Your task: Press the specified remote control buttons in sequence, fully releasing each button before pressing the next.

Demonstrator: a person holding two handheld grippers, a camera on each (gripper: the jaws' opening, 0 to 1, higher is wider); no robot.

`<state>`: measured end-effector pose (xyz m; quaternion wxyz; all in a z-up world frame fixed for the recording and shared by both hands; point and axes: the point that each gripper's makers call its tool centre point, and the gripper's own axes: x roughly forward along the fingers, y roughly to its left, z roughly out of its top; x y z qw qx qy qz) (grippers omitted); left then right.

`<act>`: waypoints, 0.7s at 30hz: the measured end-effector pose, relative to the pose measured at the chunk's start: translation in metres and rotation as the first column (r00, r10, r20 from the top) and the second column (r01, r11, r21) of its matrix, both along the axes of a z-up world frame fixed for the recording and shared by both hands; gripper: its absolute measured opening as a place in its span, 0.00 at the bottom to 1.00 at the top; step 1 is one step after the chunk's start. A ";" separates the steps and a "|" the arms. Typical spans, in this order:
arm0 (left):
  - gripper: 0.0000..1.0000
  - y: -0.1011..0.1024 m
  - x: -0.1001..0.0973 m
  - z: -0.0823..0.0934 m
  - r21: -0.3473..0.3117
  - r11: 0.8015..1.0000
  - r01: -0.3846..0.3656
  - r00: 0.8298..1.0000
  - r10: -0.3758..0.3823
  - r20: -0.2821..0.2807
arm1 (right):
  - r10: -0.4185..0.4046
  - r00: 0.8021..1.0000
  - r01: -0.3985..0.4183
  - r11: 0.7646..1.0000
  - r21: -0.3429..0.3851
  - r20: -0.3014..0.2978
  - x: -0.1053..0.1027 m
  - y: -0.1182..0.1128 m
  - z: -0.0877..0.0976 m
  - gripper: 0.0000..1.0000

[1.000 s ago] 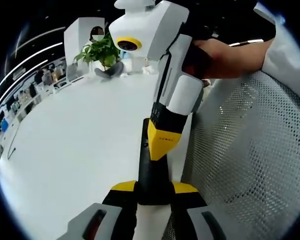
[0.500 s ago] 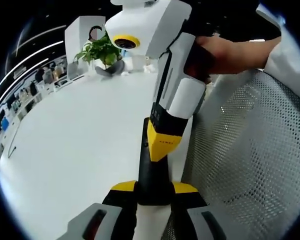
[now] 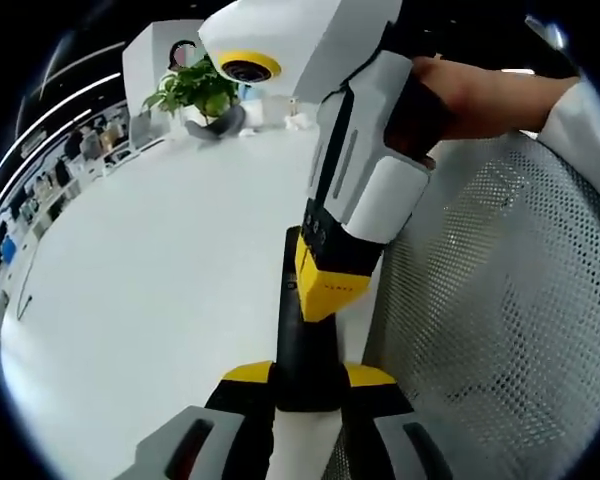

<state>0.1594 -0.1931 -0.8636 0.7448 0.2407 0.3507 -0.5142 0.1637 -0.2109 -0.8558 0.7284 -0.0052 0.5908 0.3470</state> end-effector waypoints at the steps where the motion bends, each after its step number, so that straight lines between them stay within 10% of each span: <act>1: 0.24 0.000 0.000 0.000 0.008 1.000 0.003 1.000 -0.003 -0.002 | -0.004 1.000 0.004 1.000 -0.002 -0.013 -0.001 -0.002 0.000 0.00; 6: 0.24 0.000 0.000 -0.001 0.041 0.999 0.005 1.000 -0.004 -0.017 | -0.120 0.985 0.109 0.990 0.095 0.122 0.021 -0.012 0.021 0.00; 12: 0.24 0.001 0.000 -0.001 0.066 0.998 0.005 1.000 -0.004 -0.026 | -0.250 0.897 0.168 0.955 0.243 0.364 0.057 -0.027 0.071 0.00; 21: 0.24 0.001 0.002 -0.002 0.087 0.996 0.016 0.999 -0.013 -0.036 | -0.352 0.667 0.226 0.935 0.272 0.657 0.080 -0.072 0.132 0.00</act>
